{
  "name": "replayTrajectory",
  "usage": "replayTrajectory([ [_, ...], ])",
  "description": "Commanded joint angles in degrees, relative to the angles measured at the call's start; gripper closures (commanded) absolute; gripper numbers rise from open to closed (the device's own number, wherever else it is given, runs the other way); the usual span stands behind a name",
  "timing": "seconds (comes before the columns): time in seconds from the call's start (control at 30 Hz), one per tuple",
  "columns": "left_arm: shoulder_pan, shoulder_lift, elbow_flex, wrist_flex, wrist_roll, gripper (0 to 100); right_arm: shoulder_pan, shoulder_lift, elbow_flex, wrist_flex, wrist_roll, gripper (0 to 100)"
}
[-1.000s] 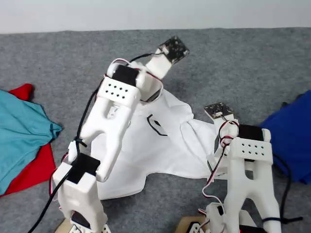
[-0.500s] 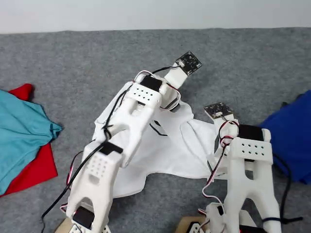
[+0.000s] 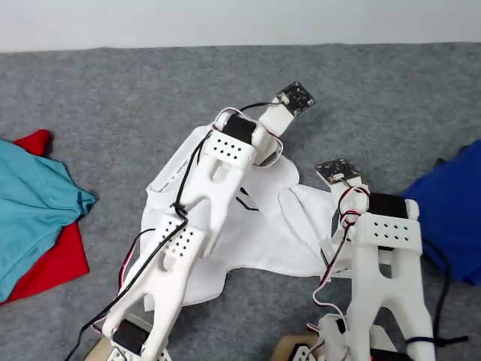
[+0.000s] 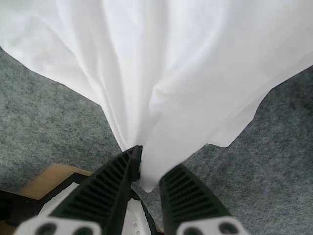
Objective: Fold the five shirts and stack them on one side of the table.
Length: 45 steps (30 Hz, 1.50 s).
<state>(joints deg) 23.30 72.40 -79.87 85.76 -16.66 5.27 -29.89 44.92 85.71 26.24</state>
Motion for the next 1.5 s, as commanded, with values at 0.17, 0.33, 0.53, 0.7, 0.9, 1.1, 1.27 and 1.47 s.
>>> replayTrajectory([
  [0.17, -1.32, -4.22, -16.04, 13.01, -0.53, 100, -0.22, -2.42, -0.35, 0.48, -0.62, 98.9],
  [0.33, -2.64, -11.25, -12.35, 14.95, -4.13, 100, -0.13, -2.42, -0.35, 0.48, -0.62, 98.9],
  [0.53, -2.99, -23.38, 3.12, 14.95, -6.33, 100, 0.04, -2.42, -0.35, 0.48, -0.62, 98.9],
  [0.7, -2.73, -37.89, 24.31, 14.86, -7.56, 100, 0.04, -2.42, -0.35, 0.48, -0.62, 98.9],
  [0.9, -4.84, -53.36, 48.84, 14.68, -7.91, 100, 0.04, -2.42, -0.35, 0.48, -0.62, 98.9],
  [1.1, -8.97, -66.55, 66.51, 14.59, -6.24, 100, -0.13, -2.42, -0.35, 0.48, -0.62, 98.9],
  [1.27, -11.52, -77.89, 78.90, 14.68, -5.54, 100, -0.13, -2.42, -0.35, 0.48, -0.44, 98.9],
  [1.47, -11.78, -89.76, 96.13, 14.77, -5.63, 100, 0.04, -2.42, -0.35, 0.40, -0.26, 98.9],
])
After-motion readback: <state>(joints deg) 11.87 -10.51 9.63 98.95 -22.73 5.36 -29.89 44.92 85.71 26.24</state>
